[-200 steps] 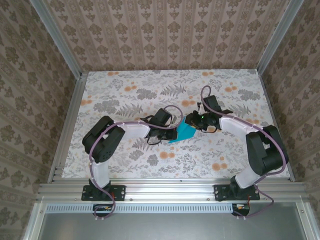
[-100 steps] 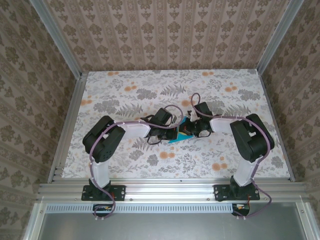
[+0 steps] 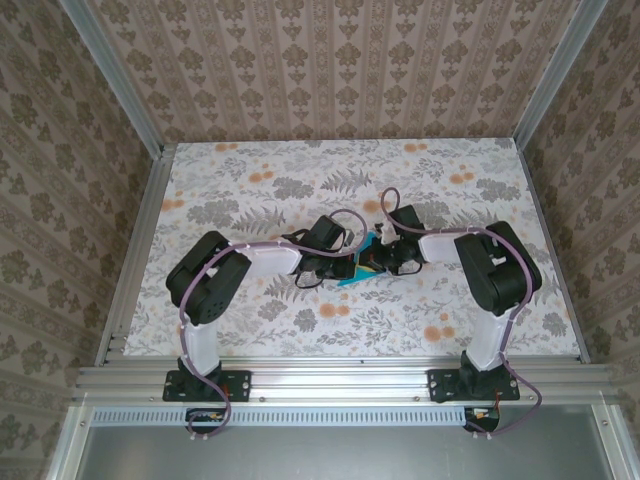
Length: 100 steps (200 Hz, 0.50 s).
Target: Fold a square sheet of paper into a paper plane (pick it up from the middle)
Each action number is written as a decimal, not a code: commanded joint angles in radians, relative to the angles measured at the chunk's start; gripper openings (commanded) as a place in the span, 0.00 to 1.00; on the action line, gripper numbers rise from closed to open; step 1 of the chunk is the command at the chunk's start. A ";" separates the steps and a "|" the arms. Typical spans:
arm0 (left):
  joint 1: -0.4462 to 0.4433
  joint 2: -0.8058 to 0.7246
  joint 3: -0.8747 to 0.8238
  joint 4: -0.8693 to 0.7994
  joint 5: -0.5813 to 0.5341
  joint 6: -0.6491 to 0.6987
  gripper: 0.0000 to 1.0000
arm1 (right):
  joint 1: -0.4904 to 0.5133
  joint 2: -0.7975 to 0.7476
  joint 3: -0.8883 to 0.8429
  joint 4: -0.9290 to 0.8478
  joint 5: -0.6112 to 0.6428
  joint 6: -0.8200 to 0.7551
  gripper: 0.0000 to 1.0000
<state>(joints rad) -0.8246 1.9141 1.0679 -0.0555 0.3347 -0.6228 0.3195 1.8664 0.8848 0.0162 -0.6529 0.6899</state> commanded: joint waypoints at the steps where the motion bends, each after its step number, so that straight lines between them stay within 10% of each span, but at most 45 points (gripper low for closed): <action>1: -0.007 0.049 -0.017 -0.133 -0.035 0.037 0.00 | -0.060 0.047 0.028 -0.010 0.073 -0.032 0.06; 100: -0.007 0.045 -0.011 -0.176 -0.029 0.066 0.00 | -0.199 0.110 0.132 0.002 0.081 -0.009 0.07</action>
<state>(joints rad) -0.8253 1.9179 1.0771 -0.0662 0.3317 -0.5819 0.1688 1.9381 0.9710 0.0200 -0.6865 0.6842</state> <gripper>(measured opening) 0.059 0.072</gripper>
